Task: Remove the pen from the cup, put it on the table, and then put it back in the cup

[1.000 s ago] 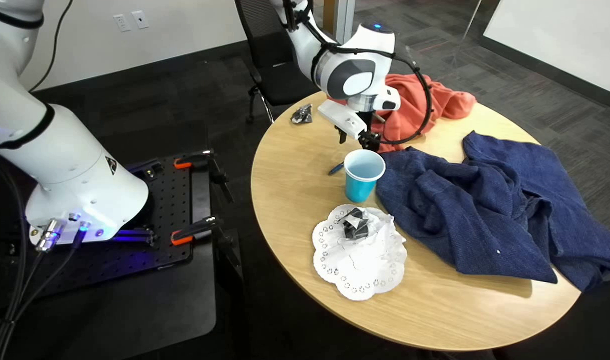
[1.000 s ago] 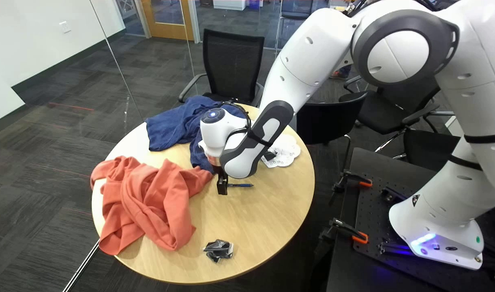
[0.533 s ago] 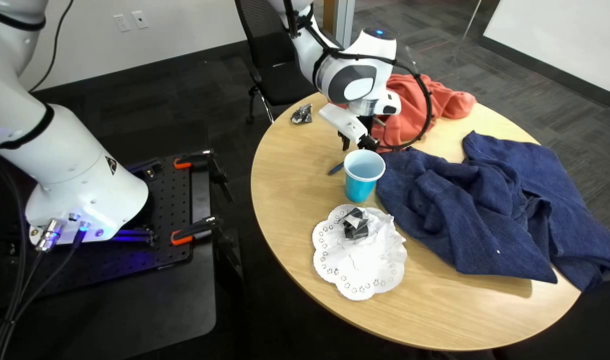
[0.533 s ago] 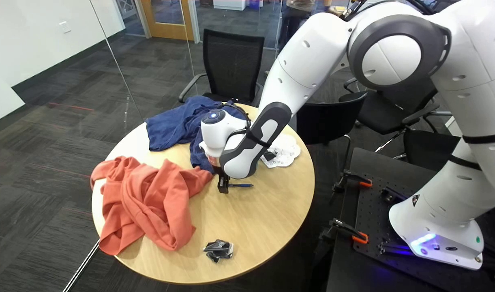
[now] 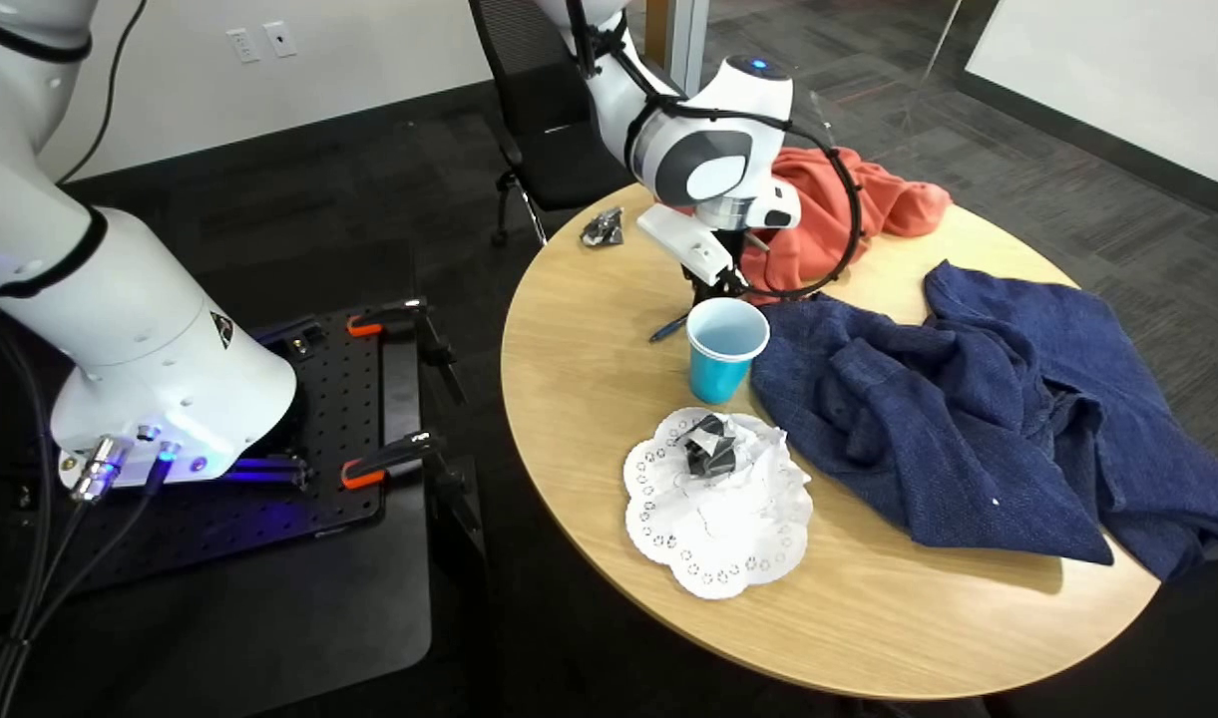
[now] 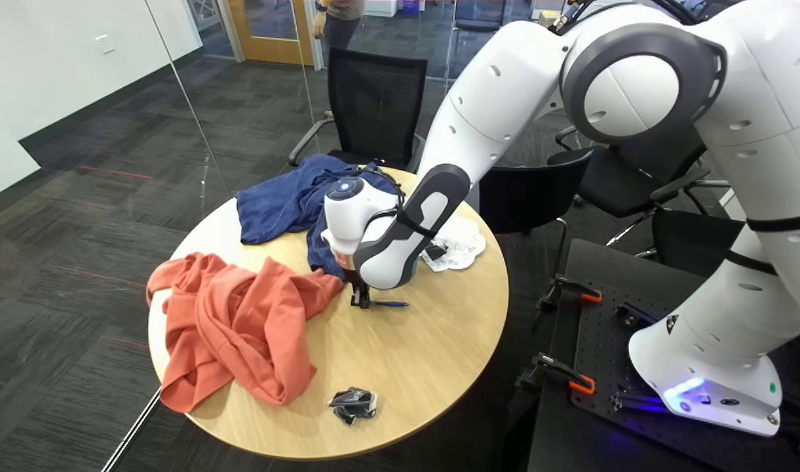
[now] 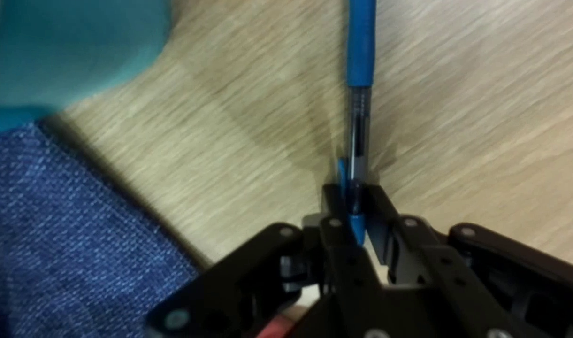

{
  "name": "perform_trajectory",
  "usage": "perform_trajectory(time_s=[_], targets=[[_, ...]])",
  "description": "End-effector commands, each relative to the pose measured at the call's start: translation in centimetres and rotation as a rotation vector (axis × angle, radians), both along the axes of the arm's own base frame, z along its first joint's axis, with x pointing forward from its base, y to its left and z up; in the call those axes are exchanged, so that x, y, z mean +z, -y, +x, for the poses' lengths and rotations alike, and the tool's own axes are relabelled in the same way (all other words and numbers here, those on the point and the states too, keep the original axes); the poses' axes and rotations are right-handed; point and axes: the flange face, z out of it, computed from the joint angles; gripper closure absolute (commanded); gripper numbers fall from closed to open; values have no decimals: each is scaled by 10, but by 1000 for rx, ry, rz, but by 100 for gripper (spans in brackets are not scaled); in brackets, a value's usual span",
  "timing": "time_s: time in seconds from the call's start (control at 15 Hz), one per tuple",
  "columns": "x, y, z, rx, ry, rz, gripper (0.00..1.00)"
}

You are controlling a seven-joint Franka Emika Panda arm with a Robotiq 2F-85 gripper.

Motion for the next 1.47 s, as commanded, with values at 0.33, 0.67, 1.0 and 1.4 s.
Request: perform_trajectory(time_s=[0.33,0.67,1.0,1.4], targets=[[69,0,6,-60,79,34,96],[118,2,8,-59,141,30,96],[164,2,0,-53,193,26,96],[206,13,-14,-53,241,21,96]])
